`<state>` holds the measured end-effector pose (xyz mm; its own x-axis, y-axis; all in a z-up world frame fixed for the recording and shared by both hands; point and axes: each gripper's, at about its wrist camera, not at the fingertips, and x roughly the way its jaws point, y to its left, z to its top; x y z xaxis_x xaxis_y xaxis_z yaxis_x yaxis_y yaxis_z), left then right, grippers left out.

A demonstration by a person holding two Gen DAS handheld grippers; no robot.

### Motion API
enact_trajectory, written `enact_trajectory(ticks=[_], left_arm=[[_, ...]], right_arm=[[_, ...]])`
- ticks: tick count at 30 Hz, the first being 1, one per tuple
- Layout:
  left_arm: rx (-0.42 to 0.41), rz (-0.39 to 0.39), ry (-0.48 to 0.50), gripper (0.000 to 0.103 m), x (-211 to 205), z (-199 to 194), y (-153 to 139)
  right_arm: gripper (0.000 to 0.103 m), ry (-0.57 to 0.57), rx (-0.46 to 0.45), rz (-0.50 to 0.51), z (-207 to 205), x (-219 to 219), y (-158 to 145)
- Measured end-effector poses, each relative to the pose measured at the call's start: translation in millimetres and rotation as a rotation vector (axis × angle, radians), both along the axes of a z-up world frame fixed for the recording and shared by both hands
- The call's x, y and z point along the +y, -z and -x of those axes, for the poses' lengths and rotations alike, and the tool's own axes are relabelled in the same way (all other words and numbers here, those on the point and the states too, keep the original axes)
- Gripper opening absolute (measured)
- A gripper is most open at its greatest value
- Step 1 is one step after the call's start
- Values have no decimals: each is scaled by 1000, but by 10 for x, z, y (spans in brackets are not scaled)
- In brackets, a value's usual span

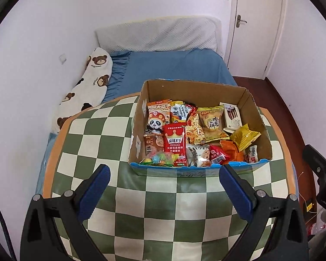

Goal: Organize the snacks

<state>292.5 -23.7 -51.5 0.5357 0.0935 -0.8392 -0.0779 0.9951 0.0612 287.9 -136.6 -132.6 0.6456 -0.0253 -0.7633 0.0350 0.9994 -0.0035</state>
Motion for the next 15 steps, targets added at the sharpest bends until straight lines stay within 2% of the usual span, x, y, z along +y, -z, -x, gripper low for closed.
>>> enact_trajectory(ticks=[15], left_arm=[[1,0,20,103,-44,-33,-4]], right_arm=[[103,-5,10,15,-9,-5,27]])
